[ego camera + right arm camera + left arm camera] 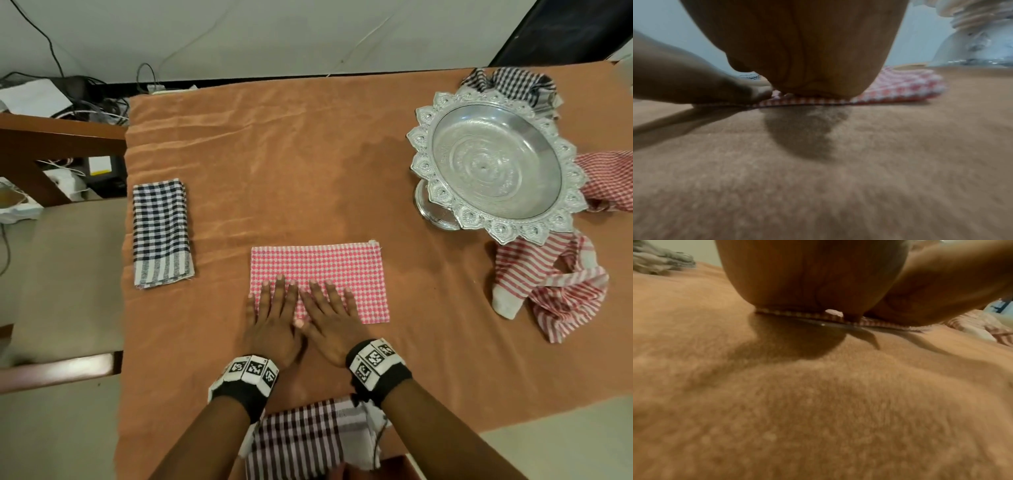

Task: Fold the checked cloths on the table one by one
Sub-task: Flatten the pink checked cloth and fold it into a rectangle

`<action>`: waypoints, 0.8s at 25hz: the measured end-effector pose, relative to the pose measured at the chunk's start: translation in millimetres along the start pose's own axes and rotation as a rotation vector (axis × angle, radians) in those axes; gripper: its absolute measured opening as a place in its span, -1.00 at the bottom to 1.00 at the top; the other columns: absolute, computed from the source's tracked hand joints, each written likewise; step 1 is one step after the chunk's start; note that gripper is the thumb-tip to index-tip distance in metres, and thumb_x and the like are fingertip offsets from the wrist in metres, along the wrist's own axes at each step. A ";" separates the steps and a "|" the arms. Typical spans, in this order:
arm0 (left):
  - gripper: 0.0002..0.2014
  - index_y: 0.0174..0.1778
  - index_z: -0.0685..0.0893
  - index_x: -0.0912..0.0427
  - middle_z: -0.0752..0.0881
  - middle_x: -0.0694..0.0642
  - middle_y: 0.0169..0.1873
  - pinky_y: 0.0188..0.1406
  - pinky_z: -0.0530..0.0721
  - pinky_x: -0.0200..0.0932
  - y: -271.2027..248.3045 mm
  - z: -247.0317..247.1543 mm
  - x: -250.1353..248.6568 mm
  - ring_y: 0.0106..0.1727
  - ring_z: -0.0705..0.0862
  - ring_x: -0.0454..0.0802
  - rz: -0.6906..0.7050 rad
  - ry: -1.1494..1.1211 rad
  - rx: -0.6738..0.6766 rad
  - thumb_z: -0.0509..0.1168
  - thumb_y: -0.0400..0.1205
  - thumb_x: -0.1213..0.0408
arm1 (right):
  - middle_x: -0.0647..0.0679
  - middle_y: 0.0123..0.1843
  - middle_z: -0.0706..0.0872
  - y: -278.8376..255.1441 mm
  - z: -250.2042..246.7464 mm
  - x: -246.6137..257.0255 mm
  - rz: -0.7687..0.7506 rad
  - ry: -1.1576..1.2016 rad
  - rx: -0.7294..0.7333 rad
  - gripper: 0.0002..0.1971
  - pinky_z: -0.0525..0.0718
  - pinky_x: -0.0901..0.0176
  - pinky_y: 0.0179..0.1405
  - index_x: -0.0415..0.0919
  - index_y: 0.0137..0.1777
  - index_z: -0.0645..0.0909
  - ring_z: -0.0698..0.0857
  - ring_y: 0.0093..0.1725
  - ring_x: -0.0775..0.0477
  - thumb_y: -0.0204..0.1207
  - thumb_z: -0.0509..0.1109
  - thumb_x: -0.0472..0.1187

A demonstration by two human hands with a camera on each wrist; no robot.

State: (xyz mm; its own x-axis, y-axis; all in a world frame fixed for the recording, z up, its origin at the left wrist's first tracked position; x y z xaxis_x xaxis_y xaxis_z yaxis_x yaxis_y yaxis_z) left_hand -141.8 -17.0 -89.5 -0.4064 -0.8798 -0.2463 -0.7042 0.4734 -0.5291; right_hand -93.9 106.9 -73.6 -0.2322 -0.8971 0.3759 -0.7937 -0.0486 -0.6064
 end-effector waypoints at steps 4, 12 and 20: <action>-0.15 0.55 -0.48 -0.04 -0.52 -0.01 0.55 0.46 -0.62 0.11 0.6 -6.0 16.6 0.58 -0.53 0.08 -0.019 0.013 -0.034 -0.45 0.43 -0.45 | 0.12 0.56 -0.57 -31.6 -2.9 -58.4 0.111 -0.102 -0.055 -0.18 -0.51 -0.21 0.54 0.19 0.53 -0.56 -0.51 0.60 -0.08 0.24 -0.68 0.48; -0.14 0.69 -0.22 0.08 -0.43 0.14 0.62 0.61 -0.27 0.14 -4.6 -26.9 13.2 0.66 -0.35 0.17 -0.035 -0.117 0.050 -0.10 0.60 -0.33 | -0.05 0.73 -0.24 -42.4 -21.3 -51.8 0.192 -0.144 -0.105 -0.20 -0.59 -0.23 0.45 0.03 0.70 -0.21 -0.23 0.69 -0.23 0.56 -0.17 0.41; -0.50 0.46 0.48 0.20 0.50 0.19 0.40 0.38 0.45 0.02 -18.7 -50.9 19.4 0.38 0.51 0.17 -0.300 -0.781 -0.314 0.30 0.58 0.21 | -0.09 0.63 0.35 -44.1 -22.9 8.6 0.026 0.240 -0.257 -0.49 0.26 0.20 0.52 -0.17 0.64 0.22 0.36 0.58 -0.03 0.71 0.12 -0.14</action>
State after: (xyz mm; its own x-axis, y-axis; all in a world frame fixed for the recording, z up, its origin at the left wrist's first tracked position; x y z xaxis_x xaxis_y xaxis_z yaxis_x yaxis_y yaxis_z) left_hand -166.1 -40.9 -43.1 0.2525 -0.6917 -0.6766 -0.8905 0.1073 -0.4420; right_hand -73.7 111.3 -27.6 -0.3552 -0.7666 0.5350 -0.8945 0.1124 -0.4328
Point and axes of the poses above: each hand's wrist, its own y-axis towards the middle knuckle, its own z-axis out of the palm, x = y × z, the point moved 4 cm from there along y, towards the middle knuckle
